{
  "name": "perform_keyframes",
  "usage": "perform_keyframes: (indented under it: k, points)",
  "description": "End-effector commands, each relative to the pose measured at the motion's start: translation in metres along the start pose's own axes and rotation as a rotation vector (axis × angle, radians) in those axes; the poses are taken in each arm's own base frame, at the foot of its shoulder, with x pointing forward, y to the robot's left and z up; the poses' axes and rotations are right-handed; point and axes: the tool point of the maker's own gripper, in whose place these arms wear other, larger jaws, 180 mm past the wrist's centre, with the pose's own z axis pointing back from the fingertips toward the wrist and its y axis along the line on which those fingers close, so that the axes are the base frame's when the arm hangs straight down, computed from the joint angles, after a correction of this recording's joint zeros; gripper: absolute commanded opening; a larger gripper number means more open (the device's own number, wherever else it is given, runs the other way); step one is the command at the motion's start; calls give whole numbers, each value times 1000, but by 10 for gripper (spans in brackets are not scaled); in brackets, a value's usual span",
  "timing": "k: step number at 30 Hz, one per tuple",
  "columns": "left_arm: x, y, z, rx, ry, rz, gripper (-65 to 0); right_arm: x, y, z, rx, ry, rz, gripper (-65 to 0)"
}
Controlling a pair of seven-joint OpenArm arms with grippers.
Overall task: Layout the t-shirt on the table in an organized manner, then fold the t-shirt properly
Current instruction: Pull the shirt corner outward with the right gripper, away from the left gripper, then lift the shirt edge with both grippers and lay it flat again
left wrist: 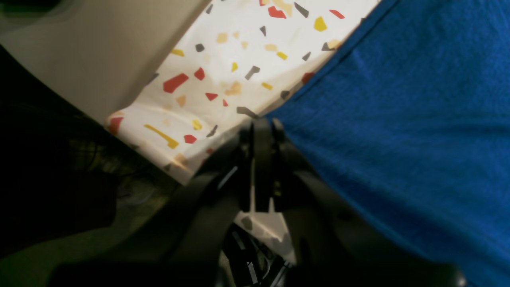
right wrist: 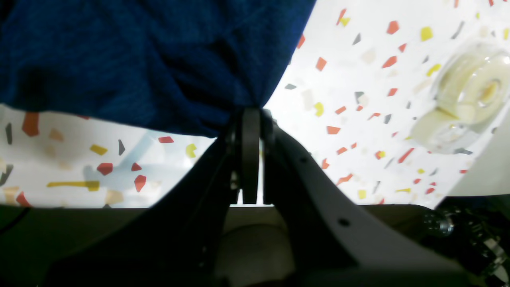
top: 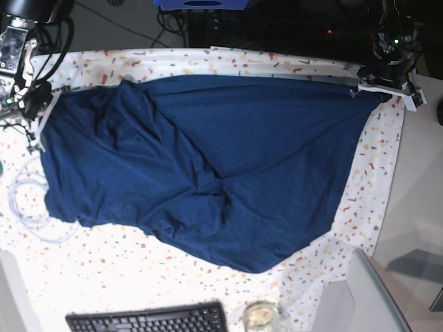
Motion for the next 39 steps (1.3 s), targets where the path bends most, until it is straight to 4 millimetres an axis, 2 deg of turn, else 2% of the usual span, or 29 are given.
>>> perform_keyframes:
  k: [1,4,6,8,10,14,17,19,21,24,26,27,32,39]
  points:
    - [13,2,2,3,-46,-13,-650,-2,-9,4,-27,0,0,-650]
    - [13,2,2,3,-46,-13,-650,-8,-9,7,-38,1,4,-650]
    - [13,2,2,3,-46,-13,-650,-16,-7,1,-25,33,0,-650]
    - [15,1,3,0,-51,-13,-650,-25,-1,-3,-8,56,8,-650]
    - [19,-1,4,-6,-60,-13,-650,-37,14,-6,24,70,3,-650]
    - [17,0,5,-5,-58,-15,-650,-41,28,-18,65,60,-9,-645]
    - [18,-2,5,-7,-60,-14,-650,-37,28,-22,75,50,-19,-630]
    - [18,-1,5,-7,-58,-14,-650,-36,17,-16,55,23,-67,-557]
    - [16,0,5,-5,-55,-16,-650,-29,16,-6,94,-50,-127,-417]
    - [15,0,5,-3,-52,-16,-650,-26,2,7,150,-163,-240,-210]
    - [15,1,5,-2,-51,-16,-650,-31,-2,5,176,-185,-317,-116]
    - [15,1,5,-2,-51,-16,-650,-32,-3,3,183,-187,-338,-99]
    - [14,-1,4,-7,-50,-17,-650,-37,-5,-10,213,-166,-401,-102]
    - [15,-2,4,-7,-51,-16,-650,-25,23,-16,275,-152,-331,-102]
